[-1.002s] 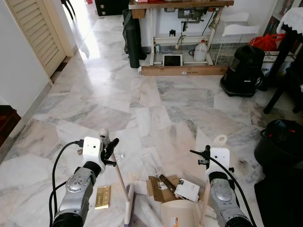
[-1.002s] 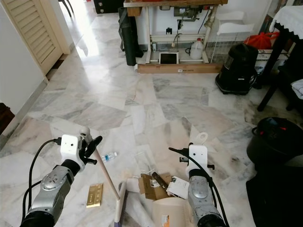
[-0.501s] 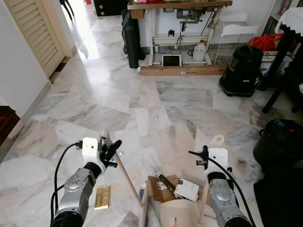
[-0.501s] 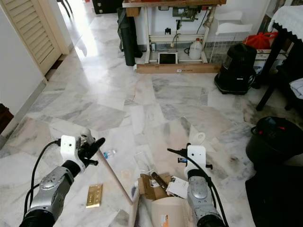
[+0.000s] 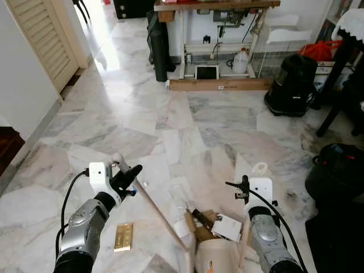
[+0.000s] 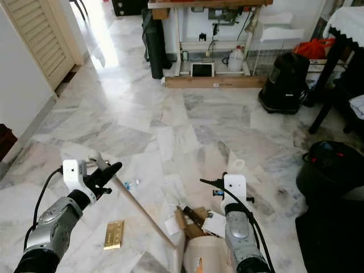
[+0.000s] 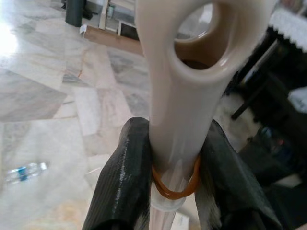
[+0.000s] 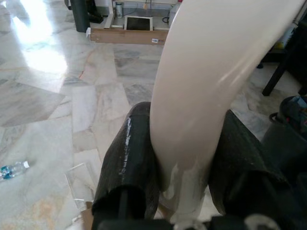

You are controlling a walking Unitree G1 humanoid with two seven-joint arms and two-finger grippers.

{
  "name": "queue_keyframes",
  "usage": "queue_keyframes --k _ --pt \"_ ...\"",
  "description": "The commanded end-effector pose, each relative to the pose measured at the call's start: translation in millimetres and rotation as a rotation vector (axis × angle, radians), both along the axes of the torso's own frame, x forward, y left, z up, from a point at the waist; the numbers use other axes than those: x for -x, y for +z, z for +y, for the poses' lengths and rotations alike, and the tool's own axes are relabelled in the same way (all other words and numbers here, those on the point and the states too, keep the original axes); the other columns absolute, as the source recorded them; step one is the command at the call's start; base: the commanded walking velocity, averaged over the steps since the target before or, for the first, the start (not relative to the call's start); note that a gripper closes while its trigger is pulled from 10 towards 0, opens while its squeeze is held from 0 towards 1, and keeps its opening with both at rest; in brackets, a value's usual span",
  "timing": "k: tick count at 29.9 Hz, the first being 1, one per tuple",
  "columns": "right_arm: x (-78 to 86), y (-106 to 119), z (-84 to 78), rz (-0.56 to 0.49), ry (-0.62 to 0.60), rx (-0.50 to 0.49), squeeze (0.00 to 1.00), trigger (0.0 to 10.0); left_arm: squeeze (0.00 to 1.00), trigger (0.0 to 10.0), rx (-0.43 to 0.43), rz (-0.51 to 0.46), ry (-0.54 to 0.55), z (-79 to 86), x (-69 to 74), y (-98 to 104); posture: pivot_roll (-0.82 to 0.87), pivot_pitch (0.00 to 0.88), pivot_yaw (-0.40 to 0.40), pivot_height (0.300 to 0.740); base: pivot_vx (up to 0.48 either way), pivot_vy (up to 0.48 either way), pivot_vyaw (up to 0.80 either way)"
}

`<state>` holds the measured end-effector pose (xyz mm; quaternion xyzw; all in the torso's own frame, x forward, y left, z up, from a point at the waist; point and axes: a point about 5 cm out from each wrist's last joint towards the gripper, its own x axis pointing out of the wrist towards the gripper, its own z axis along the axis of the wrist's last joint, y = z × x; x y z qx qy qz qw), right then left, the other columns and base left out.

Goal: Sweep floor

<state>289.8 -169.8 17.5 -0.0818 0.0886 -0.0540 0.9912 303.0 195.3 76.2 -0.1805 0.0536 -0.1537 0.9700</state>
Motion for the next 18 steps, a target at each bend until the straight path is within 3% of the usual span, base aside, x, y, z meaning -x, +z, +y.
queue_keyframes --k 1,8,18 --pt "1.1 -4.5 5.7 0.036 0.016 -0.018 0.00 10.0 0.00 10.0 0.103 -0.031 0.005 2.1 -0.1 8.9 0.07 0.042 0.054 0.740 0.000 0.000 0.00" --pt "0.8 -4.6 6.1 0.039 0.019 -0.021 0.00 10.0 0.00 10.0 0.147 -0.064 0.053 8.8 -0.5 17.8 0.07 0.040 0.054 0.740 0.000 0.000 0.00" --pt "-0.4 -4.3 8.2 0.042 0.027 -0.024 0.00 10.0 0.00 10.0 0.037 -0.274 0.207 16.0 -9.8 63.5 0.08 0.024 0.054 0.740 0.000 0.000 0.00"
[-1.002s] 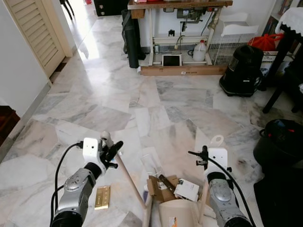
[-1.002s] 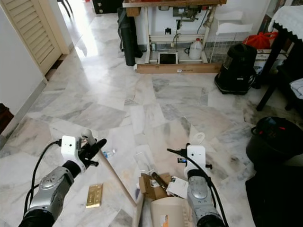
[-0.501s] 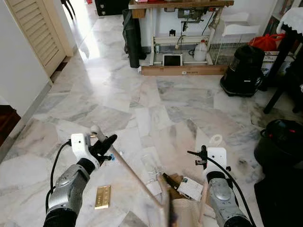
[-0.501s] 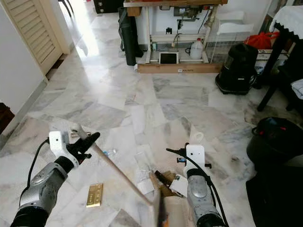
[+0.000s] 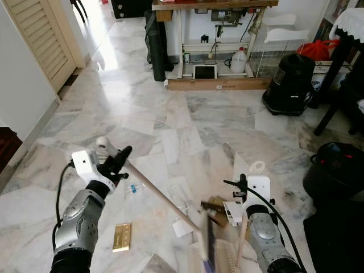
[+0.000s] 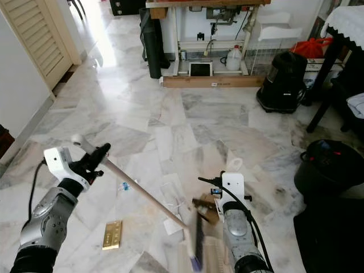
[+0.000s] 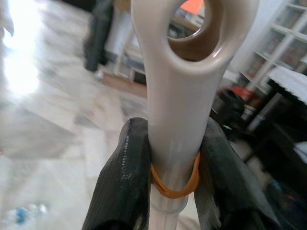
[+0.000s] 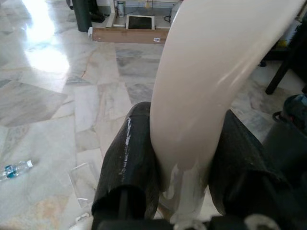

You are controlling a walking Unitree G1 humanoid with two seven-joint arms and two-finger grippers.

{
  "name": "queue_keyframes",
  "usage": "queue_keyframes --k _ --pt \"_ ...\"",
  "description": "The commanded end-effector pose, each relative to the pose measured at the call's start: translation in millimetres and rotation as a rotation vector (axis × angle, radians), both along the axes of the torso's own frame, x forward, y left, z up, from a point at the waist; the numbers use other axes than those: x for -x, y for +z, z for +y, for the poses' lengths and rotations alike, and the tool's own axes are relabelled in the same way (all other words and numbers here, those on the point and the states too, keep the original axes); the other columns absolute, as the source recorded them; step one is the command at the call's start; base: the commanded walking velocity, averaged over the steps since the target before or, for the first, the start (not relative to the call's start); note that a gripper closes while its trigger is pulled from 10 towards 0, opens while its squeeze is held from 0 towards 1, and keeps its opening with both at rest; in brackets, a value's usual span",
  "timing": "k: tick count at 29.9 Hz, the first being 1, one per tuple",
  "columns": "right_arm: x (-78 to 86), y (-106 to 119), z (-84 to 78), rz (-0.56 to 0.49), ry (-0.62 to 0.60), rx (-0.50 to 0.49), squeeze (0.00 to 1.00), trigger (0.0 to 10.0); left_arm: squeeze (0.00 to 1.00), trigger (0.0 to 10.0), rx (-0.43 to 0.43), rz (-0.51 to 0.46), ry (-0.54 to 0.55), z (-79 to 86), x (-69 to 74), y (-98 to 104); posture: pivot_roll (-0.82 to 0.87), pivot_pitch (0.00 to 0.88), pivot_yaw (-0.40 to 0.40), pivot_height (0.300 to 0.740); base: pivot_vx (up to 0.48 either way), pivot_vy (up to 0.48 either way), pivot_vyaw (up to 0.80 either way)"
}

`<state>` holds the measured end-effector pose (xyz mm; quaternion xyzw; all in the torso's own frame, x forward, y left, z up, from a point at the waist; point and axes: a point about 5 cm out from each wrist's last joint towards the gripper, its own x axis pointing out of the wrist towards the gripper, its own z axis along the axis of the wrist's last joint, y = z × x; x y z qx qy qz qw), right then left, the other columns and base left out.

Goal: Sweep floor

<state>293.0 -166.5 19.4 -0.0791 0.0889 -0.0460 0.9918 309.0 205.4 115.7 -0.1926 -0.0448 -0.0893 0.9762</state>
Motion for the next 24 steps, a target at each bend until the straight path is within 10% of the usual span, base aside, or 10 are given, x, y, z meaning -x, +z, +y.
queue_keyframes --k 1,11,19,24 --pt "2.6 -6.1 5.3 0.041 0.012 -0.018 0.00 10.0 0.00 10.0 -0.021 -0.135 0.067 7.0 -4.7 31.5 0.08 0.018 0.055 0.740 0.000 0.000 0.00" --pt "2.3 -6.3 6.9 0.042 0.017 -0.021 0.00 10.0 0.00 10.0 -0.138 -0.284 0.210 20.2 -3.7 71.8 0.07 0.000 0.060 0.740 0.000 0.000 0.00" --pt "2.0 -5.4 9.6 0.034 0.025 -0.029 0.00 10.0 0.00 10.0 -0.203 -0.266 0.228 16.7 -1.3 64.0 0.07 0.000 0.065 0.740 0.000 0.000 0.00" --pt "-6.5 10.2 5.7 -0.057 -0.022 -0.144 0.00 10.0 0.00 10.0 -0.393 -0.208 0.192 1.8 3.2 38.7 0.06 0.000 0.066 0.740 0.000 0.000 0.00"
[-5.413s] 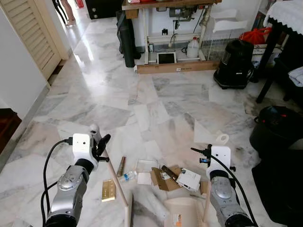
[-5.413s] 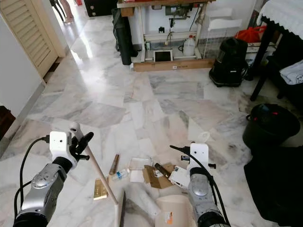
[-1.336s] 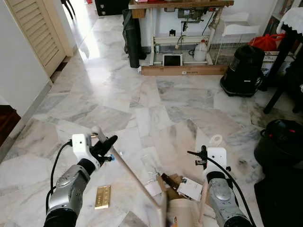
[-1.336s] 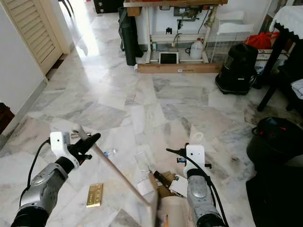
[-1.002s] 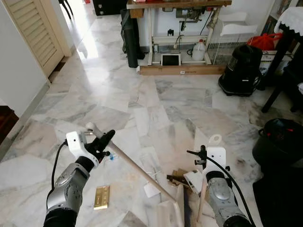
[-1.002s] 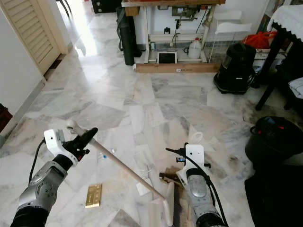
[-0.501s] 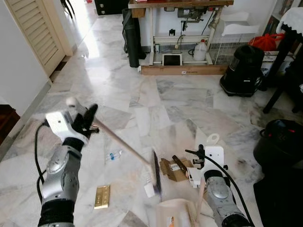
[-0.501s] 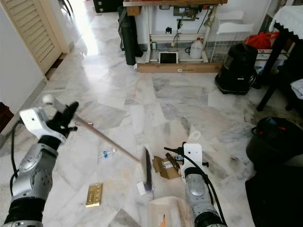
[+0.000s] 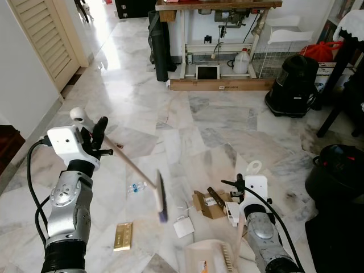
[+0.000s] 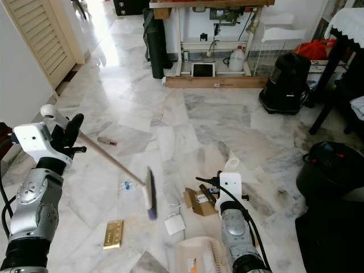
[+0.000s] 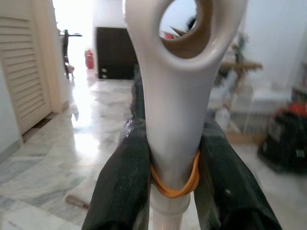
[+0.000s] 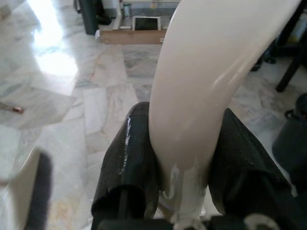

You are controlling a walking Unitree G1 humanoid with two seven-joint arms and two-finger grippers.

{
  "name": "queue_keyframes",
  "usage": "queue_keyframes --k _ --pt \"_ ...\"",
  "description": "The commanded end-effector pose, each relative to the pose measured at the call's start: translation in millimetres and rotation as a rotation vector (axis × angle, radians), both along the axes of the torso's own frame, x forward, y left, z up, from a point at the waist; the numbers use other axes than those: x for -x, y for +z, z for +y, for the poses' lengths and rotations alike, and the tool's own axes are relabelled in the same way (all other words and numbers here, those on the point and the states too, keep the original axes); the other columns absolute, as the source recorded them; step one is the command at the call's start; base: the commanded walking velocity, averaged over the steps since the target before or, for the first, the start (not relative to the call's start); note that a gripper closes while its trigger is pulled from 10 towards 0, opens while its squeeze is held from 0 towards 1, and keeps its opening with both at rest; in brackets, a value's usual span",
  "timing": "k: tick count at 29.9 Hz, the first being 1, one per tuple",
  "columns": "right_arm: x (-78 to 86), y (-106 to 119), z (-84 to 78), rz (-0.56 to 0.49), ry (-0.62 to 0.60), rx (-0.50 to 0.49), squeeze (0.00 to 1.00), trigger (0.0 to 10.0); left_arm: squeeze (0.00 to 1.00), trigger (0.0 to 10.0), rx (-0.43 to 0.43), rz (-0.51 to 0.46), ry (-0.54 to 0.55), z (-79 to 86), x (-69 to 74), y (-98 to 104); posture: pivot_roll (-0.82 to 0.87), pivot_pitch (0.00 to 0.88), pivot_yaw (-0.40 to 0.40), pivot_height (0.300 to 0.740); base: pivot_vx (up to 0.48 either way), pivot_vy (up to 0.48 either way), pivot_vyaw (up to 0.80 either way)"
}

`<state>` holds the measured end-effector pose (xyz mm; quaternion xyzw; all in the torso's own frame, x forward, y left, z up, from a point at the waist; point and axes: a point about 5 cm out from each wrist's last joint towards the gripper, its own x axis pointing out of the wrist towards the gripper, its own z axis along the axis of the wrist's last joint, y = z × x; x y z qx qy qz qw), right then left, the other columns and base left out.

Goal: Sweep floor

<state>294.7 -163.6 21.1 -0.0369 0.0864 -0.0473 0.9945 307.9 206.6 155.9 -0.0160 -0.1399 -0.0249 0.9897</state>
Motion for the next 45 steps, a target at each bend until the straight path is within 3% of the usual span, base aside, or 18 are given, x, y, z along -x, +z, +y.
queue_keyframes --k 1,7,18,34,45 --pt "-6.0 11.2 2.4 -0.062 -0.020 -0.075 0.00 10.0 0.00 10.0 -0.077 0.002 0.006 -3.0 3.5 -7.1 0.06 0.000 0.067 0.740 0.000 0.000 0.00" --pt "-10.2 29.7 5.2 -0.173 -0.004 -0.132 0.00 10.0 0.00 10.0 -0.068 0.052 0.019 -11.5 9.0 -28.7 0.06 0.000 0.066 0.740 0.000 0.000 0.00" --pt "-15.0 47.2 3.9 -0.239 -0.005 -0.155 0.00 10.0 0.00 10.0 -0.109 0.050 0.018 -17.0 10.6 -34.3 0.06 0.000 0.059 0.740 0.000 0.000 0.00" --pt "-15.7 55.2 6.9 -0.245 0.014 -0.144 0.00 10.0 0.00 10.0 -0.097 0.070 0.006 -22.7 10.5 -37.9 0.07 0.000 0.055 0.740 0.000 0.159 0.00" --pt "-15.6 56.6 8.2 -0.238 0.022 -0.149 0.00 10.0 0.00 10.0 -0.093 0.074 0.002 -24.1 10.4 -38.0 0.07 0.012 0.053 0.740 0.000 0.278 0.67"
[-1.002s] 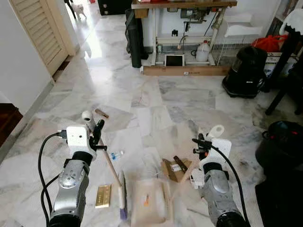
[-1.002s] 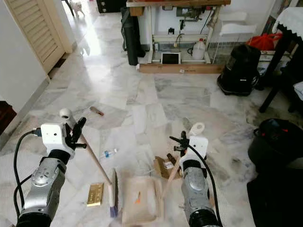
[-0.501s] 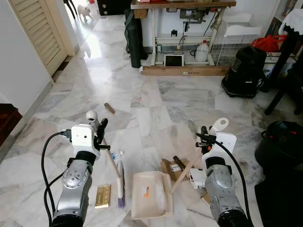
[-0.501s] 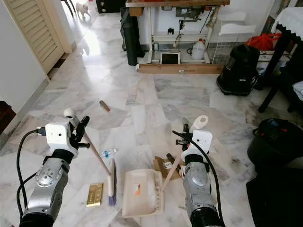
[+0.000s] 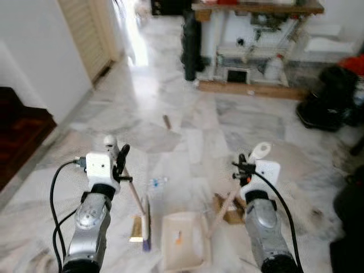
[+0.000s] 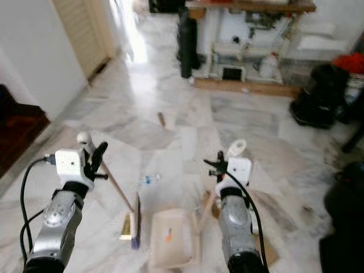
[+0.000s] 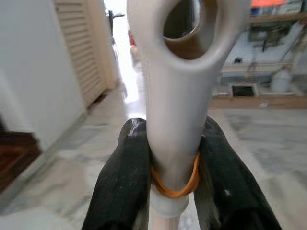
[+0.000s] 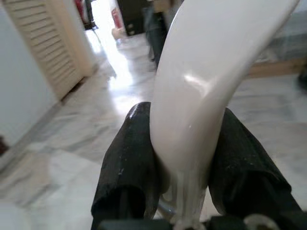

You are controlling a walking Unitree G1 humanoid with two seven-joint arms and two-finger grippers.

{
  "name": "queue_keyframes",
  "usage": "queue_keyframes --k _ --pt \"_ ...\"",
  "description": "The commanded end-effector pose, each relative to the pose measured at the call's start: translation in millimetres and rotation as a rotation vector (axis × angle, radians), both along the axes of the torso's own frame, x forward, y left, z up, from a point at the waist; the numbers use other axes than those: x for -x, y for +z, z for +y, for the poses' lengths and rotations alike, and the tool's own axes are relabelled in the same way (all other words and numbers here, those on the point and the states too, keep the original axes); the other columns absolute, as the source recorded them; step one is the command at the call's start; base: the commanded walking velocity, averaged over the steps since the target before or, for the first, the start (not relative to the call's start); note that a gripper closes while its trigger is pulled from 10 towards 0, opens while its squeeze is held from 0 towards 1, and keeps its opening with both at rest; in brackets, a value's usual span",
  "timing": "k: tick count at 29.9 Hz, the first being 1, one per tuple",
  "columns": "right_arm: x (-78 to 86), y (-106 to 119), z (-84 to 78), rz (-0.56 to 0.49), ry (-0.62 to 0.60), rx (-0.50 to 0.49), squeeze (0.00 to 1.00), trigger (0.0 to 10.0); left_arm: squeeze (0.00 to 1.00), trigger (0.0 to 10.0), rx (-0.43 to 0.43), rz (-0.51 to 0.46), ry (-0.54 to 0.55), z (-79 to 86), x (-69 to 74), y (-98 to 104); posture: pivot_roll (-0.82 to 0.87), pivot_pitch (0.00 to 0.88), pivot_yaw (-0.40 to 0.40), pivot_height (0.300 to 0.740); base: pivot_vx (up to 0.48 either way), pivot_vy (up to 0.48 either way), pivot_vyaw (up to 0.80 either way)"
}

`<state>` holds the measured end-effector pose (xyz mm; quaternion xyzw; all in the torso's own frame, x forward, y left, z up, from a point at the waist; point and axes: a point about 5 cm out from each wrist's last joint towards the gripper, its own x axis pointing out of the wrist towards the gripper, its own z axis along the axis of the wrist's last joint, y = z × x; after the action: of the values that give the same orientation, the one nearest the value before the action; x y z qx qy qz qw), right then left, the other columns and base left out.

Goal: Sweep floor

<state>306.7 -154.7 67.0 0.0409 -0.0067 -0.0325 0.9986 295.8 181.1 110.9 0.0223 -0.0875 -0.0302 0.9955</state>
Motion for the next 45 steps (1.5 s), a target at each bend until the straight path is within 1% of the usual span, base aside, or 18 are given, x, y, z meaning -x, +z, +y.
queue_keyframes --k 1,4,10,12,21,27,30,39,41,45 --pt "-3.7 10.8 -0.8 -0.045 -0.004 0.000 0.00 10.0 0.00 10.0 -0.013 -0.029 0.001 1.4 -1.7 7.0 0.07 0.012 0.053 0.740 0.000 0.266 0.00" --pt "-4.0 10.5 -0.7 -0.042 -0.009 -0.015 0.00 10.0 0.00 10.0 -0.013 -0.027 -0.002 0.8 -1.9 6.5 0.07 0.014 0.054 0.740 0.000 0.274 0.00" --pt "-4.5 11.2 -0.5 -0.037 -0.004 -0.001 0.00 10.0 0.00 10.0 -0.014 -0.026 -0.003 1.1 -2.5 6.7 0.07 0.015 0.055 0.740 0.000 0.257 0.00" --pt "-4.8 11.5 -0.4 -0.036 -0.003 0.002 0.00 10.0 0.00 10.0 -0.015 -0.025 -0.003 1.2 -2.6 6.8 0.07 0.015 0.056 0.740 0.000 0.244 0.52" --pt "-4.9 11.2 0.9 -0.034 -0.001 0.001 0.00 10.0 0.00 10.0 -0.016 -0.020 -0.007 1.3 -2.7 6.6 0.07 0.014 0.058 0.740 0.000 0.000 0.77" --pt "-5.4 11.1 1.3 -0.031 0.001 -0.004 0.00 10.0 0.00 10.0 -0.016 -0.017 -0.009 0.8 -2.7 6.1 0.08 0.012 0.057 0.740 0.000 0.000 0.00" --pt "-5.8 11.5 1.7 -0.032 0.004 0.002 0.00 10.0 0.00 10.0 -0.016 -0.016 -0.009 0.9 -2.7 6.1 0.08 0.012 0.057 0.740 0.000 0.000 0.45" --pt "-6.6 12.6 3.5 -0.038 0.013 -0.001 0.00 10.0 0.00 10.0 -0.017 -0.016 -0.010 0.5 -2.5 6.0 0.08 0.008 0.057 0.740 0.000 0.000 0.78" --pt "-6.8 12.1 4.0 -0.035 0.015 -0.013 0.00 10.0 0.00 10.0 -0.016 -0.015 -0.011 0.5 -2.4 5.7 0.08 0.005 0.057 0.740 0.000 0.000 0.00" --pt "-7.0 12.1 4.6 -0.035 0.020 0.000 0.00 10.0 0.00 10.0 -0.014 -0.014 -0.012 0.5 -2.1 5.4 0.08 0.000 0.058 0.740 0.000 0.000 0.00"
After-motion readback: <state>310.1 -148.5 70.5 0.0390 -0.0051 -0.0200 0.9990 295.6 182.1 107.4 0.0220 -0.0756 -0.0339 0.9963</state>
